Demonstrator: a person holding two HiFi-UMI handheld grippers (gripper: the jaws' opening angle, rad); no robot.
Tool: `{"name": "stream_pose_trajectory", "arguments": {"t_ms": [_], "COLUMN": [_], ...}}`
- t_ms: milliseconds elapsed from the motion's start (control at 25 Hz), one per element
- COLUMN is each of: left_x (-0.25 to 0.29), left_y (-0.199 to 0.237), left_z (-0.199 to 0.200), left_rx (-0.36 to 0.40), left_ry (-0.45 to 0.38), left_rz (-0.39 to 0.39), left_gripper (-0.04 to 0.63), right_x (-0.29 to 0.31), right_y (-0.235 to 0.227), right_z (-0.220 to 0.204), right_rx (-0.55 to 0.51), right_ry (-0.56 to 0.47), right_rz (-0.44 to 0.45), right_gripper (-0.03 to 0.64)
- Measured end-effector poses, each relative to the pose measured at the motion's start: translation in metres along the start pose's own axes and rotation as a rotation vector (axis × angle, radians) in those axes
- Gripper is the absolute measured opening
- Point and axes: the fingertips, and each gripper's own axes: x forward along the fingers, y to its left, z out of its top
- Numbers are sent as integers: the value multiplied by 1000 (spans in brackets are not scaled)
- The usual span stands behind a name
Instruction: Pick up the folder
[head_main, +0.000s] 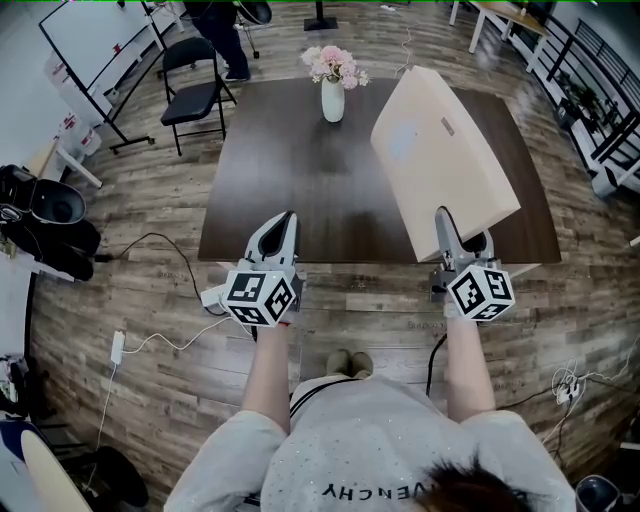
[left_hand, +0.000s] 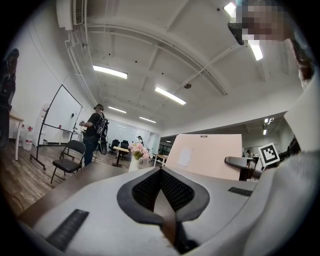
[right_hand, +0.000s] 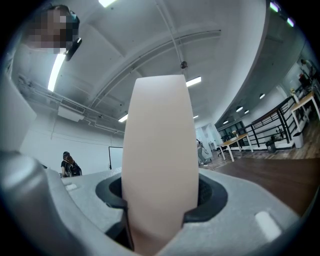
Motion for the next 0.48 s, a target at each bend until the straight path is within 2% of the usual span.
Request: {"name": "stream_pose_trajectory", "arguments": {"t_ms": [480], "left_x": [-2], "left_y": [1], "left_z": [-5], "left_rx": [-8], "left_ry": [6], "left_rz": [4], "left_gripper": [-2], "right_x": [-2], "right_y": [-1], "right_z": [-1], "right_rx": [-11], "right_ry": [-3], "right_rz": [-12], "right_gripper": [272]}}
